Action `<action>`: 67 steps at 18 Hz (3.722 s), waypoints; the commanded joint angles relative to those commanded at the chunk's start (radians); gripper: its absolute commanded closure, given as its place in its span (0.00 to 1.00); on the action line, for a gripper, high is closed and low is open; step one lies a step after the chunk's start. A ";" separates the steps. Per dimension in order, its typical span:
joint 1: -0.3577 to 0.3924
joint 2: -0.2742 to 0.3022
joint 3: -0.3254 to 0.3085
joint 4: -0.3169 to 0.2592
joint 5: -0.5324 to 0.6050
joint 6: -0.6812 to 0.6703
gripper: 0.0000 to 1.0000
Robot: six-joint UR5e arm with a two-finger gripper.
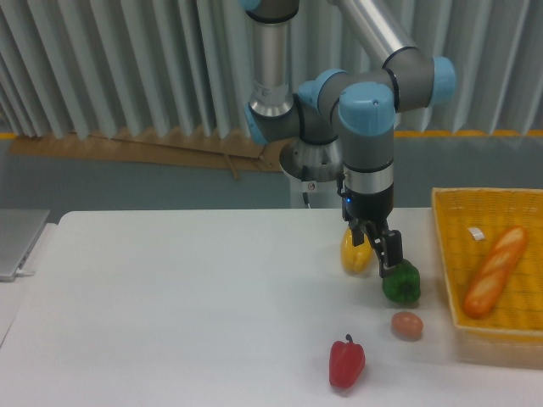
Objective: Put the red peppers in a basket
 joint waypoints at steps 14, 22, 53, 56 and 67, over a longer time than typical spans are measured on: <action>-0.005 -0.078 0.012 0.024 -0.092 -0.298 0.00; -0.017 -0.141 0.012 0.081 -0.101 -0.418 0.00; -0.045 -0.328 0.094 0.183 -0.118 -0.395 0.00; -0.045 -0.333 0.094 0.183 -0.118 -0.395 0.00; -0.048 -0.347 0.100 0.183 -0.118 -0.397 0.40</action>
